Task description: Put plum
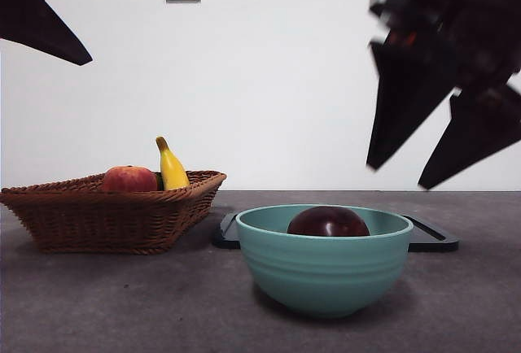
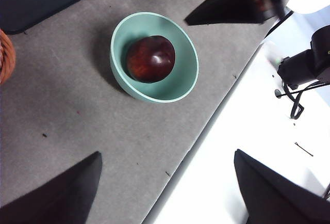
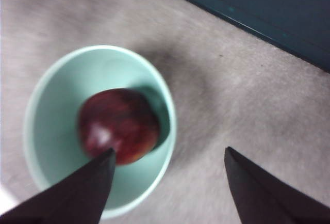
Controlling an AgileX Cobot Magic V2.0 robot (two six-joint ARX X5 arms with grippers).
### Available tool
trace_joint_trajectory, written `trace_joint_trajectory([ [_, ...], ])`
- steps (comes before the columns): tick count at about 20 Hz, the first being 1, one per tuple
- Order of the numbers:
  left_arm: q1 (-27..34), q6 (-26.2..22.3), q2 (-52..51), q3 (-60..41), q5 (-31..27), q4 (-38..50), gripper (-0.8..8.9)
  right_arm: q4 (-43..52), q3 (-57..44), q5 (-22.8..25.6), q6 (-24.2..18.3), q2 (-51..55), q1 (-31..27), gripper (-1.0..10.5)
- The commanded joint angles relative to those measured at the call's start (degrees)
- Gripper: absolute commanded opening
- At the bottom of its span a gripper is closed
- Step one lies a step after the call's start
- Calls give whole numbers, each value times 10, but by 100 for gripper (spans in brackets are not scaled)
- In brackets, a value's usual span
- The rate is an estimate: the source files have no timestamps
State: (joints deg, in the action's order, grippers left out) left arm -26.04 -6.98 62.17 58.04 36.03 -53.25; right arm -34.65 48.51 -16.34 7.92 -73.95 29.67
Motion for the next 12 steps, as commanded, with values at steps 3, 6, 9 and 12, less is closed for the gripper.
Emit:
trace_joint_trajectory([
  [3, -2, -9, 3, 6, 4, 7, 405, 54, 2, 17, 12, -58, 18, 278],
  [6, -2, -9, 3, 6, 4, 7, 406, 77, 2, 30, 12, -85, 21, 215],
  [9, -2, -9, 3, 6, 4, 8, 405, 87, 2, 29, 11, -103, 25, 211],
  [12, -2, -9, 3, 6, 4, 11, 405, 95, 2, 29, 11, -116, 25, 153],
])
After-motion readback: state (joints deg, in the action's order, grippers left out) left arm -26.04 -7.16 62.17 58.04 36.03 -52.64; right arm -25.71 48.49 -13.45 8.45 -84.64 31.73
